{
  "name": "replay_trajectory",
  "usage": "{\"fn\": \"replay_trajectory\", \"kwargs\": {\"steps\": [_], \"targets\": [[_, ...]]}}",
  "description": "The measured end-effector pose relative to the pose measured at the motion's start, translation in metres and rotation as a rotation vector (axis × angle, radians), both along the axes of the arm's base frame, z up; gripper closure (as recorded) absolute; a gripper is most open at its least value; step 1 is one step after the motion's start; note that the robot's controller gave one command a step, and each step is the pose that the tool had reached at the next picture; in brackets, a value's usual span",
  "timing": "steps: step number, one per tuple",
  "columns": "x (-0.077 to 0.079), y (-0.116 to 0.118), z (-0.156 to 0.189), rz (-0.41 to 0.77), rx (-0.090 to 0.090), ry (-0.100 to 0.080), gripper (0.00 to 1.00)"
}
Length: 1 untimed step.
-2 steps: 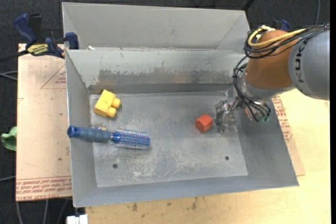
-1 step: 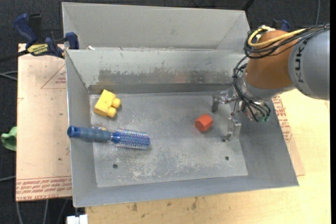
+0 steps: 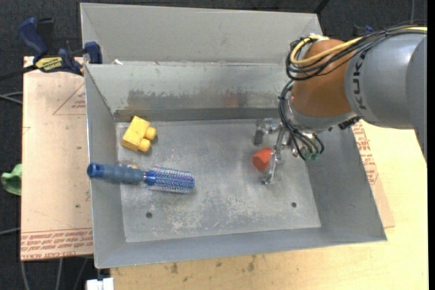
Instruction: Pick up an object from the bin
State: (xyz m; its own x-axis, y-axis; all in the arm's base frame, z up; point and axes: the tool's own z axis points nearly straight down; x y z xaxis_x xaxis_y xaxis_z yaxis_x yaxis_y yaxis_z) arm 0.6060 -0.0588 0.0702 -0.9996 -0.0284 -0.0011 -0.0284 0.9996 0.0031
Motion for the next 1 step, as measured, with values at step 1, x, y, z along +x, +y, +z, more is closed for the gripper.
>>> {"fn": "replay_trajectory", "kwargs": {"steps": [1], "targets": [[0.0001, -0.0018, 0.0004, -0.002, -0.002, -0.001, 1.0]]}}
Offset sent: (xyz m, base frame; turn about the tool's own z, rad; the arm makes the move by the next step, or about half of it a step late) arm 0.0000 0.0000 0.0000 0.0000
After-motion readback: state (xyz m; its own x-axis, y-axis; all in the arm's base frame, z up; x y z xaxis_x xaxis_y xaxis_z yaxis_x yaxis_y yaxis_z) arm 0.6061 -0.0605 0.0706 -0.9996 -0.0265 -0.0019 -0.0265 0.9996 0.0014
